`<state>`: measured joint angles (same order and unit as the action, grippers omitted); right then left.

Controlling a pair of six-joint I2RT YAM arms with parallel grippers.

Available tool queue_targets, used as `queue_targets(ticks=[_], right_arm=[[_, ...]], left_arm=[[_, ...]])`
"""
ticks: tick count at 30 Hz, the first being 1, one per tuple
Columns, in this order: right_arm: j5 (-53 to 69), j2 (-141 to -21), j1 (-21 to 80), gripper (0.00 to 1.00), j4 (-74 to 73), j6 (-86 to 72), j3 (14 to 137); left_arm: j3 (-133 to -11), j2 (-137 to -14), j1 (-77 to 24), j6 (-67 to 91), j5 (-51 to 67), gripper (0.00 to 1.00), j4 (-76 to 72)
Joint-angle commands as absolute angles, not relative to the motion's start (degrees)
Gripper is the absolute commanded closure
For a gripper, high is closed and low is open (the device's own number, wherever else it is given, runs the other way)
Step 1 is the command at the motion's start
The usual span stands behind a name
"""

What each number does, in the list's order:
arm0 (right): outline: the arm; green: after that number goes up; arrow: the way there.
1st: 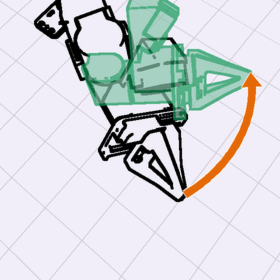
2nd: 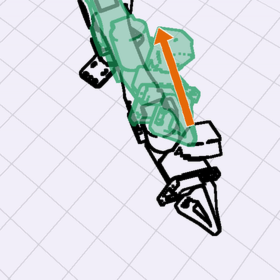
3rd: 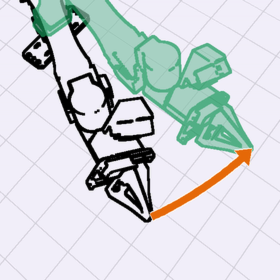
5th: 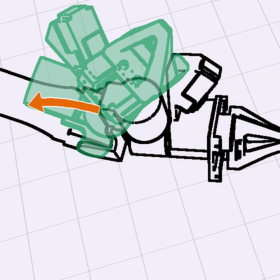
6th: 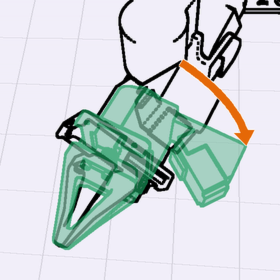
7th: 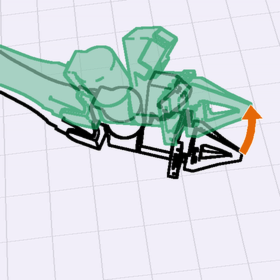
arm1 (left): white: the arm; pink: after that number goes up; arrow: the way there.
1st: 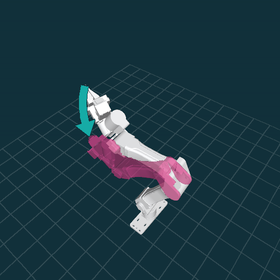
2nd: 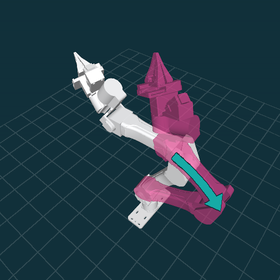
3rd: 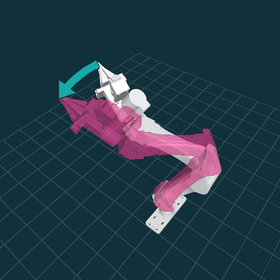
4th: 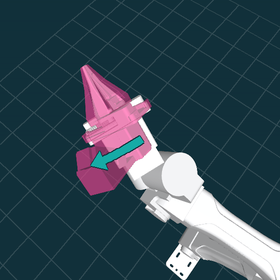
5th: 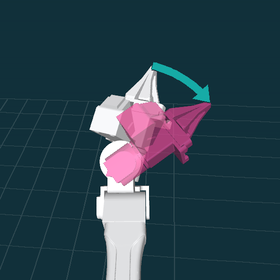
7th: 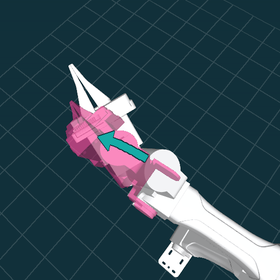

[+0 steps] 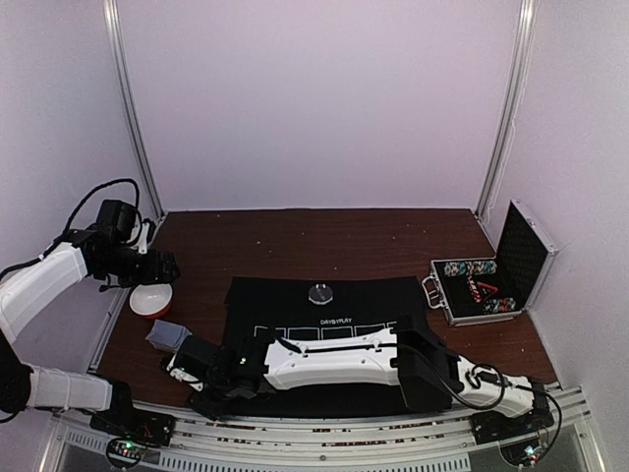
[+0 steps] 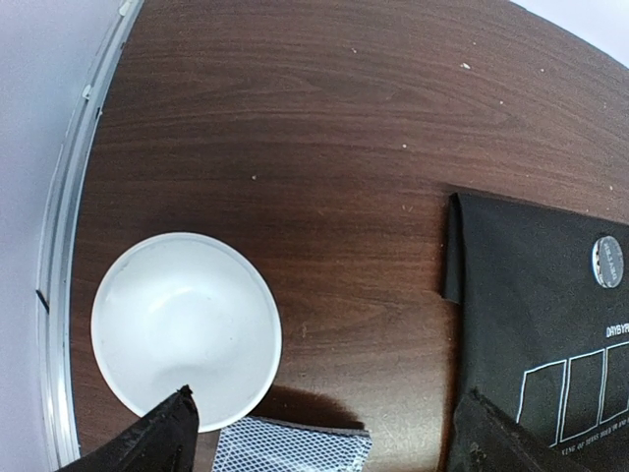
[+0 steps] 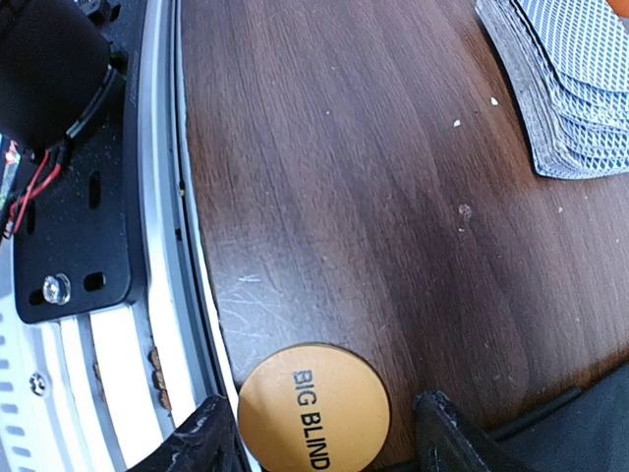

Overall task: Distribute texas hold em gaming equipment
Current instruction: Pick up the big blind button from the corner of the board.

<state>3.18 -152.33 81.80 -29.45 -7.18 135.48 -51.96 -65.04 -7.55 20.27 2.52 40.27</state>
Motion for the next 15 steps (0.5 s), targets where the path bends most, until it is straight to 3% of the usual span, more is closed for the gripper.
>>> queue_targets(ticks=[1,7,15], right_arm=[[0.1,-153.3,83.0,0.34,-36.5,-5.5,134.2],[-1.1,-155.4,83.9,0.35,-34.0,-3.5,134.5],[0.8,-156.1,85.2,0.47,-35.9,0.7,134.5]], left_arm=[[-51.6,-64.1,-7.2,20.5,3.2,0.06,37.8],[-51.5,-63.9,-7.2,20.5,3.4,0.06,37.8],[-51.3,-64.0,-7.2,20.5,3.6,0.06,37.5]])
